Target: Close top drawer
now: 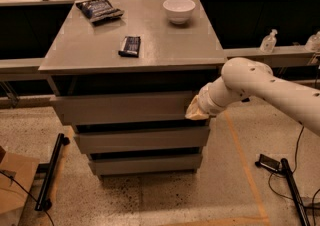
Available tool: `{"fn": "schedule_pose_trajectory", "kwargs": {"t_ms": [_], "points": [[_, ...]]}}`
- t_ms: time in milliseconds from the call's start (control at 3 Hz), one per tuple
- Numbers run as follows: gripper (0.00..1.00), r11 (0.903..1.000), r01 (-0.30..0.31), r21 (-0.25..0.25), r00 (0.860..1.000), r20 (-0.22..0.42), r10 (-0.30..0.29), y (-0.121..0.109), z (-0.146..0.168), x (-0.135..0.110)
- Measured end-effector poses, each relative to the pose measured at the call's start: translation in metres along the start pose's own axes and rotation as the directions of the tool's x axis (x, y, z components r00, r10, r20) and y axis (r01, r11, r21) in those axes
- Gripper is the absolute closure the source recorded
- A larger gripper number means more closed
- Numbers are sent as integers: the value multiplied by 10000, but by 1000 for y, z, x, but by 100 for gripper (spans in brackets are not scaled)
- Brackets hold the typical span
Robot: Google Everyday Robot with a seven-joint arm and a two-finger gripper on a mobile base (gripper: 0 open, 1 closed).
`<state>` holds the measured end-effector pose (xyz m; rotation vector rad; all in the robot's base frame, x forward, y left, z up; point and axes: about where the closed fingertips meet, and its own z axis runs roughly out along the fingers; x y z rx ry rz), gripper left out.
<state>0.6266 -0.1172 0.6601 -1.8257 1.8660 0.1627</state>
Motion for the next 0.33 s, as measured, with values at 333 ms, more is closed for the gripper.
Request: {"fn": "schedule_pose_trajectory", "kwargs": {"t_ms": [333], "points": [[84, 10000, 7, -37, 10000, 7, -7, 1, 2, 0]]}}
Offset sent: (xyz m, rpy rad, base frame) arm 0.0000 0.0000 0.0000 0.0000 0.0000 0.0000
